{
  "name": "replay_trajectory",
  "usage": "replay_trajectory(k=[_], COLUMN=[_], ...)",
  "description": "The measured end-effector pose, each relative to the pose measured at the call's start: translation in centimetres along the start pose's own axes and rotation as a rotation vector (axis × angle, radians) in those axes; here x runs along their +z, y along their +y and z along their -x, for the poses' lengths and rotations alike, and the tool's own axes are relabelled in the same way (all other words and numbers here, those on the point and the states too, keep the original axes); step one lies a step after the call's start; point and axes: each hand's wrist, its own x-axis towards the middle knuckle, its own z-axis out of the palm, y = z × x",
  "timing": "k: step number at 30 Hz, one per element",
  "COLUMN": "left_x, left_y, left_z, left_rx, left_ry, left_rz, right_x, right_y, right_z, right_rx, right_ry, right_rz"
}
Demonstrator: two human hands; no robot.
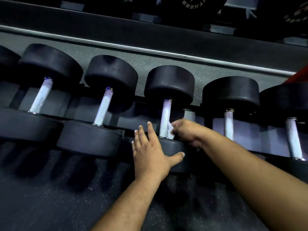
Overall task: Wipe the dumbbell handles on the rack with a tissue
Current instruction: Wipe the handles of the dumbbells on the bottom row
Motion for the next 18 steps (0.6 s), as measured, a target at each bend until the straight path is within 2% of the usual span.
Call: replay_trajectory(k=[1,4,6,8,10,11,12,15,16,18], left_x=[0.1,0.0,0.0,0.0,0.0,0.0,0.1,0.0,0.0,-0.1], left_y=[0.0,0.1,0.1,0.1,0.1,0.1,0.1,0.1,0.1,0.1], left_z=[0.0,0.0,0.0,0.1,0.0,0.0,0.0,0.1,0.1,0.1], left_rx=[-0.004,-0.004,-0.004,-0.004,-0.005,-0.007,-0.007,-0.006,-0.006,-0.004], left_ry=[0.001,-0.001,0.0,0.002,0.008,0.009,0.006,0.003,0.003,0.004], left_rz=[-0.001,0.003,0.01,0.007,0.002,0.003,0.003,0.002,0.004,0.007], right_x=[-0.3,-0.7,0.2,1.2,1.3,1.0,0.6,0.3,0.5,1.0], right_y=[-0.5,-3.1,-4.1,-3.3,-2.3,-2.2,-2.5,-4.1,-3.9,-2.6], right_z=[-0.2,-2.1,-2.7,-1.7,-0.6,-0.4,-0.6,-1.8,-2.2,-2.0], right_rx=[0.014,-0.047,-0.063,-0.007,0.042,0.038,0.007,-0.101,-0.123,-0.129], right_ry=[0.024,0.234,0.232,0.097,-0.06,-0.087,-0.07,0.041,0.05,-0.02], right_rz=[-0.169,-0.644,-0.826,-0.792,-0.61,-0.564,-0.596,-0.937,-0.932,-0.697])
